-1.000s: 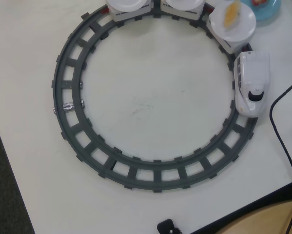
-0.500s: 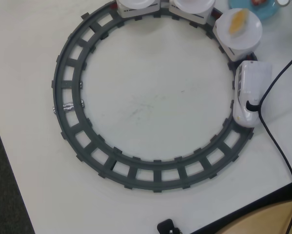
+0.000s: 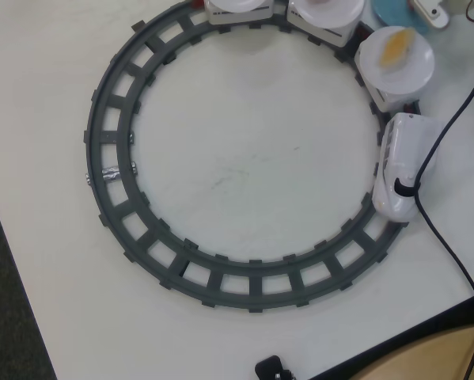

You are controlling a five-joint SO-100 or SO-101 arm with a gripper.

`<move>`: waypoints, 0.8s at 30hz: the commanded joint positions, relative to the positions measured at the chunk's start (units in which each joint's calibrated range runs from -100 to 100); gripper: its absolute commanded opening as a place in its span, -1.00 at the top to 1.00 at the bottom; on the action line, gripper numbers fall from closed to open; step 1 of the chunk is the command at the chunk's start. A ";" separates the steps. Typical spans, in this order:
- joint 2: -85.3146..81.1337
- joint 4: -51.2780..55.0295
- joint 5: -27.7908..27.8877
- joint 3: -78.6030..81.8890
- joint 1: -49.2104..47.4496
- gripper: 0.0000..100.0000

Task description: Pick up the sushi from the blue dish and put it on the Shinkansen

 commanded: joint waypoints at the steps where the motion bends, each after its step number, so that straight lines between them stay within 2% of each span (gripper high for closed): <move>1: 0.59 0.29 0.04 -2.60 0.17 0.27; 5: 2.10 0.29 0.04 -2.60 0.17 0.53; 10: 1.60 0.29 -0.28 -2.60 0.17 1.00; 15: 0.34 2.60 -0.59 -9.51 0.70 0.95; 24: -5.67 10.30 -0.49 -33.83 0.17 0.95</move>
